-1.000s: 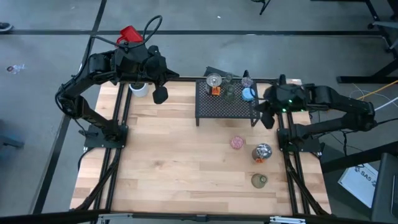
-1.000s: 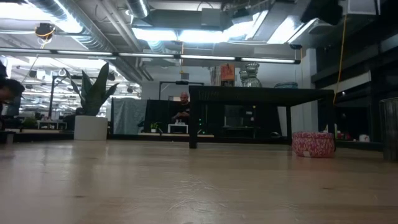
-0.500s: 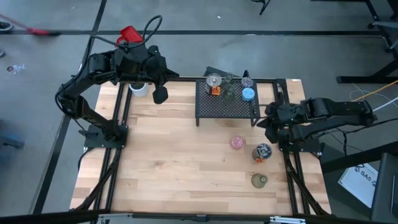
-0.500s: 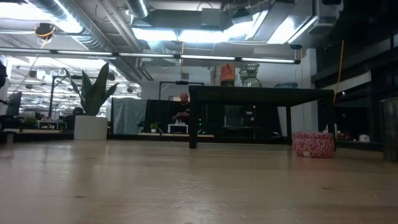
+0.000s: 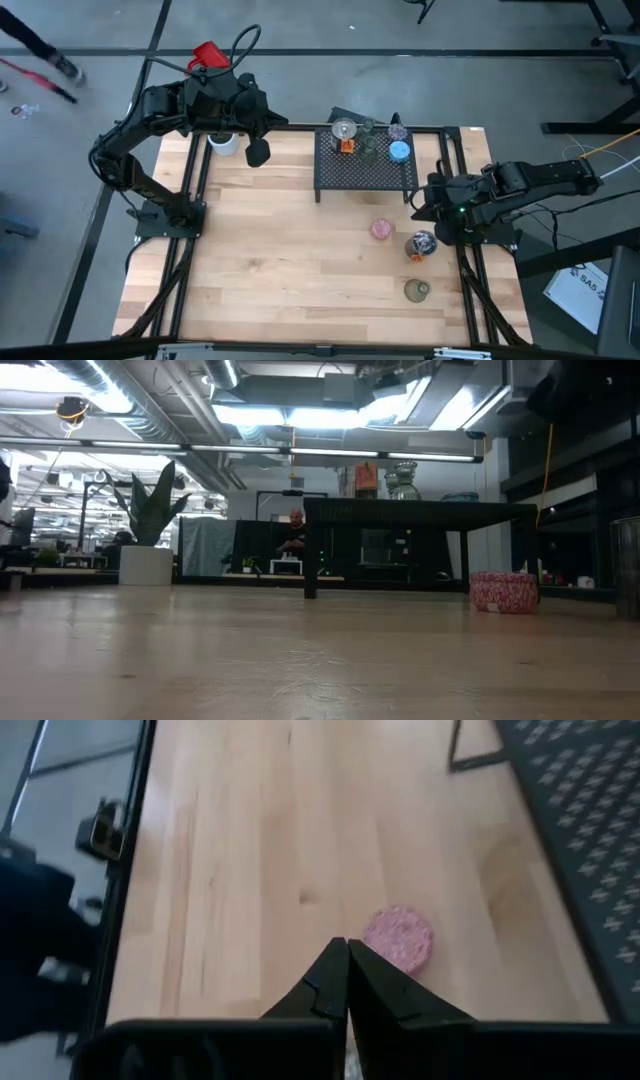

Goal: Pick & Place candle stick holders
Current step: Put the silver scented candle on the shelf aligned with other silver scented candle

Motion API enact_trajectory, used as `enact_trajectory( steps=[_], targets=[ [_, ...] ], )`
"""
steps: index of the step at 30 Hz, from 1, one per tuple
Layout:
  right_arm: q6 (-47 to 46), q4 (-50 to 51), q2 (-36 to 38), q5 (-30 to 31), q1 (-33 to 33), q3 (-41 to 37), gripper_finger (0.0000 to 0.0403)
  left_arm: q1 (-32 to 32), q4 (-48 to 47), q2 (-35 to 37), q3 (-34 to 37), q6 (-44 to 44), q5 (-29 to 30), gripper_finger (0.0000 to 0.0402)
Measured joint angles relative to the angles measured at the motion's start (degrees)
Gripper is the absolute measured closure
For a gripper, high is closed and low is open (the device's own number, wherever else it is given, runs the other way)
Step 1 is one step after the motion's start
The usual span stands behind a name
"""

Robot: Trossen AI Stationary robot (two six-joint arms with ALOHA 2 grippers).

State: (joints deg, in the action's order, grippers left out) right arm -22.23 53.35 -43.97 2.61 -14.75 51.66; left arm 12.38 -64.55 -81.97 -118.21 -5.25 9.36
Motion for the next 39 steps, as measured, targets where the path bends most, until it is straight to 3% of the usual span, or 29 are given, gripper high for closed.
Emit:
enact_trajectory(
  steps=[8, 15, 19, 39],
  targets=[
    [3.8, 1.7, -2.2, -5.6, 0.0, 0.0, 0.0304, 0.0, 0.0, 0.0, 0.0, 0.0, 0.2, 0.0388],
    [5.8, 1.7, -5.7, -5.9, 0.0, 0.0, 0.0191, 0.0, 0.0, 0.0, 0.0, 0.0, 0.2, 0.0382],
    [5.8, 1.7, -7.4, -5.9, 0.0, 0.0, 0.0146, 0.0, 0.0, 0.0, 0.0, 0.0, 0.2, 0.0378],
    [4.5, 11.0, -12.2, -6.4, -4.7, 0.0, 0.0074, 0.0, 0.0, 0.0, 0.0, 2.6, 3.5, 0.0348]
  ],
)
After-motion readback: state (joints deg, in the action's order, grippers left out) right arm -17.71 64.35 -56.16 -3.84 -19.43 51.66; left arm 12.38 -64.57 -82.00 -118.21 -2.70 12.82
